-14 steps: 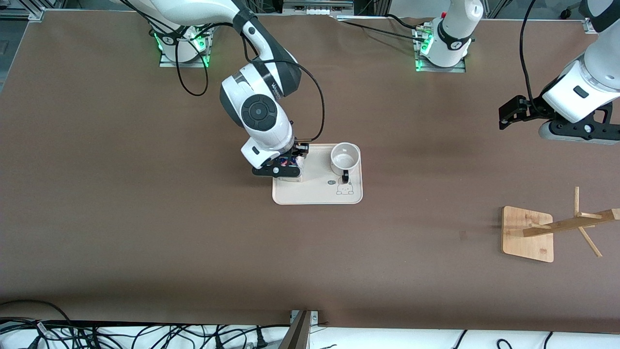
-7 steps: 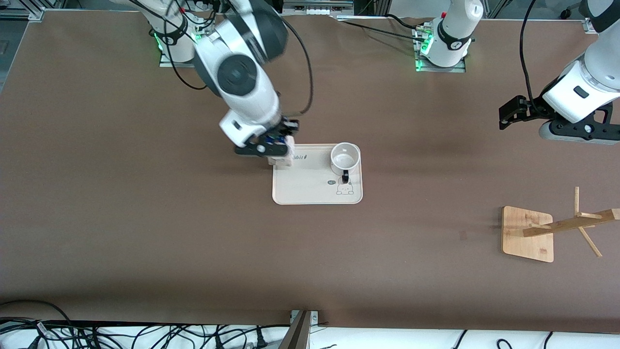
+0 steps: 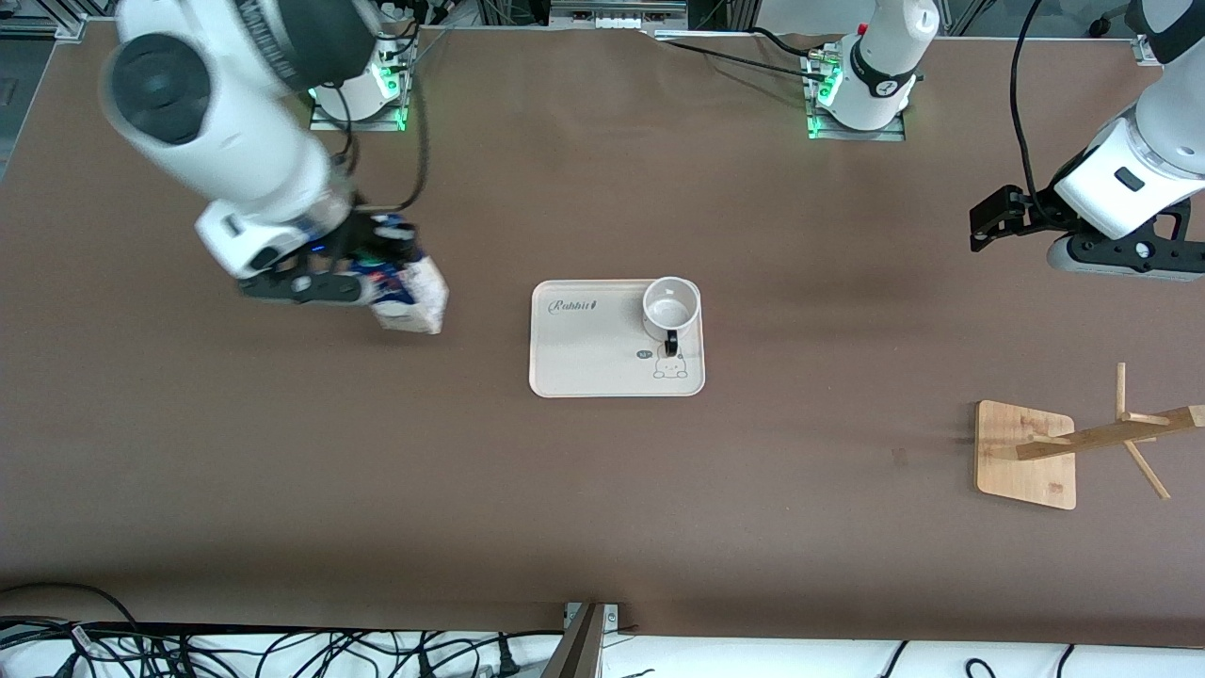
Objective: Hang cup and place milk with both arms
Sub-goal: 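Lift the milk carton off the tray with the right gripper, then lower the carton with the right gripper while the left gripper reaches the mug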
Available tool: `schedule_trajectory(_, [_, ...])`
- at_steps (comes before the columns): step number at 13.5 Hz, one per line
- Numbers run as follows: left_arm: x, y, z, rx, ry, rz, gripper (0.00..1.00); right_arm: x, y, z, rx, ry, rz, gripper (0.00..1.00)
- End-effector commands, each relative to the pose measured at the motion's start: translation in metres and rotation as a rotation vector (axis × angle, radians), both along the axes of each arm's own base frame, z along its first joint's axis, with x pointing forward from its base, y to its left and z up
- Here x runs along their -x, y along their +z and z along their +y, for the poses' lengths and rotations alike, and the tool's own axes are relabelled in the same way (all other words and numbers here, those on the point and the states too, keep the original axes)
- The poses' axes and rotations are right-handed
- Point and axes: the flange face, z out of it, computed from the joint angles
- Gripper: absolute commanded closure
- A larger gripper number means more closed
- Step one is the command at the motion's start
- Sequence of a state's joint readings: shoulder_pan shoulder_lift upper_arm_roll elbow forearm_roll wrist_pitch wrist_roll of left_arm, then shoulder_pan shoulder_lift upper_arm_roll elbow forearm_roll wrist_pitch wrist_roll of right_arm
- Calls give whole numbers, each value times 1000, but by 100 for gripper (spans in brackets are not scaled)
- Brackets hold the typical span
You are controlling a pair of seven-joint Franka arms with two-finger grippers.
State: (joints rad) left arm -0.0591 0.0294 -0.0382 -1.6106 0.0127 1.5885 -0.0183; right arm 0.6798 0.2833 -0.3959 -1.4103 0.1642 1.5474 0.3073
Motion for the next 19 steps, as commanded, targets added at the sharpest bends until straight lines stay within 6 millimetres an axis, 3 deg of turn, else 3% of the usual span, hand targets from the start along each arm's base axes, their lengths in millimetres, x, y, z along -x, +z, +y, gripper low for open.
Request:
schedule_trajectory(1, [1,-1,-6,-15,0,48,0,-7,-3,-44,-8,59,39,59])
schedule_trajectory(5, [4,-29,-40,-30,-65,160,0,-15,-15,-97,8,52,92,59])
schedule_trajectory(8, [1,-47,-69,44,-89,202,0,-25,-40,-146,15,27,156,59])
schedule_trajectory(11, [-8,-85,-118,93,-143,229,0,-35,-63,-184,13,25,193,59])
schedule_trajectory(14, [-2,-114,-194,62,-83,198,0,-44,-103,-196,31,17,240,59])
schedule_trajectory(16, [-3,-179,-261,31,-18,176,0,-52,-125,-189,36,21,239,59])
schedule_trajectory(18, [6,-189,-300,35,-41,151,0,-54,-150,-186,0,5,239,59])
schedule_trajectory(19, [4,-210,-312,32,-52,147,0,-53,-161,-189,-3,-4,238,59])
